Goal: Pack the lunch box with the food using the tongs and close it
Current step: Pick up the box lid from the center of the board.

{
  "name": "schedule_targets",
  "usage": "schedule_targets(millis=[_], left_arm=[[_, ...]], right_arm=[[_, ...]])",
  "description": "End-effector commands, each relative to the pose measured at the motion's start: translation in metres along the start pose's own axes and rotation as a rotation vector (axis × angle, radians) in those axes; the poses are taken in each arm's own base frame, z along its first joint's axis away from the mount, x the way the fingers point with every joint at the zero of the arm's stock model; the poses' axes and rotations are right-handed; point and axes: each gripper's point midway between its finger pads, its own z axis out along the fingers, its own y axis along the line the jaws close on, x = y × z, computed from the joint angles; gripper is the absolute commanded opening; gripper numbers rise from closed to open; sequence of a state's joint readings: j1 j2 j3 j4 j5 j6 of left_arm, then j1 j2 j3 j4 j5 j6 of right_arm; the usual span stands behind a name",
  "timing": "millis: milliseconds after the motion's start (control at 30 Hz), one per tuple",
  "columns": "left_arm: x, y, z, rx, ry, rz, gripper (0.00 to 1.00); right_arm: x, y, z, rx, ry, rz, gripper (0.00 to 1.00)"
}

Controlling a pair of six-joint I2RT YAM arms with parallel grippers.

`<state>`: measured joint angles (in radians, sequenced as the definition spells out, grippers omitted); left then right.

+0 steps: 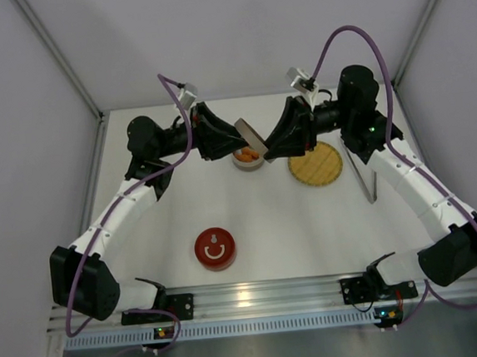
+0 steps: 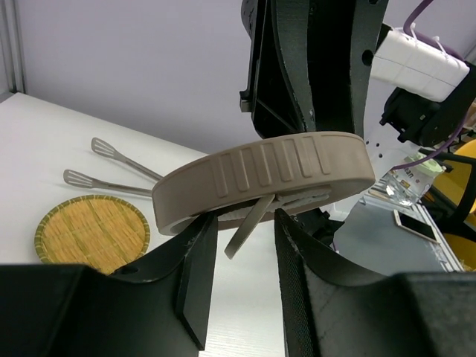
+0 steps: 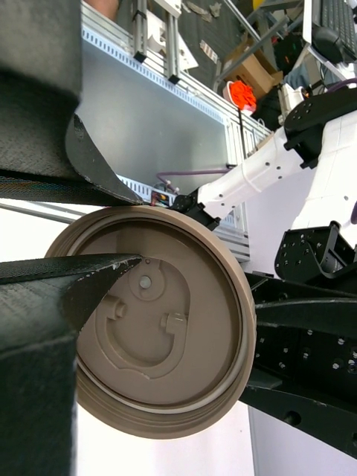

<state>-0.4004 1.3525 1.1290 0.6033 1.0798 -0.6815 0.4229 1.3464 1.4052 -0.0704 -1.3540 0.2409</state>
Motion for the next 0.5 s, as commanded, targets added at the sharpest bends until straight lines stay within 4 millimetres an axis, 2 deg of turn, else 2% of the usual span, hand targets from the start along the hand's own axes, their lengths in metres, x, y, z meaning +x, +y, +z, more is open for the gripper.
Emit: schedule_targets(millis=[0,467], left_arm=[[0.001,-0.012,0.003,0.047,-0.003,0.022,0.41],[0.006,-0.015,0.007,0.053,0.014,-0.017,0.23]], right_arm=[[-0.031,0.010,0.002,0.013,-0.039,-0.155,0.00],[-0.031,-0.008,0.003,0.094,-0.048,-0.143,0.00]])
